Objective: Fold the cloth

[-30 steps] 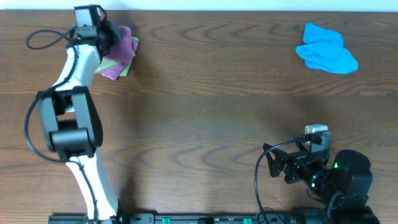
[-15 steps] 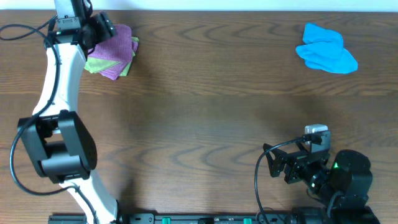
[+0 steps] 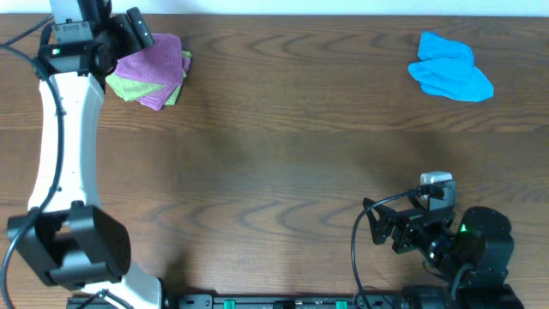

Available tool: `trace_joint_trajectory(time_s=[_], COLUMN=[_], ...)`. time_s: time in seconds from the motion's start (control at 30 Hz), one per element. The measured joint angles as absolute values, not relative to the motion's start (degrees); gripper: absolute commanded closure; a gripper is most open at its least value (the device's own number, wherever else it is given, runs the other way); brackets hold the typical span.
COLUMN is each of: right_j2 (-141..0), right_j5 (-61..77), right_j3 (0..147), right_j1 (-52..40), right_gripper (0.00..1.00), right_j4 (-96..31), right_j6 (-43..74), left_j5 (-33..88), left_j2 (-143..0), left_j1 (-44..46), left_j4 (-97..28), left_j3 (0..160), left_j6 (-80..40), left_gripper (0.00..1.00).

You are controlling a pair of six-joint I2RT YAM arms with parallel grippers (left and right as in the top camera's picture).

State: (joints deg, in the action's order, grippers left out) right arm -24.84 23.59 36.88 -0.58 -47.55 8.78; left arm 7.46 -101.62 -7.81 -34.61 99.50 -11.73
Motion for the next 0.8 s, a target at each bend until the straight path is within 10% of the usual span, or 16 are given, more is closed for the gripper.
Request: trace_joint_trajectory(time_s=[0.5, 0.8], right_j2=[-24.84, -24.84], right_j5=[23.59, 23.57], right_j3=[36.88, 36.88], right_j1=[-0.58, -0.58], right_gripper=[0.01, 0.01], right_j4=[-47.57, -47.53], right_j6=[8.8, 8.8], left_j5=[4.89, 5.58], left_j2=[-83.4, -67.51], left_j1=[-8.47, -8.47], left_j4=[-59.27, -49.91], left_j3=[99.35, 77.14], left_j6=[-8.01, -6.98], left_gripper=[0.05, 0.05])
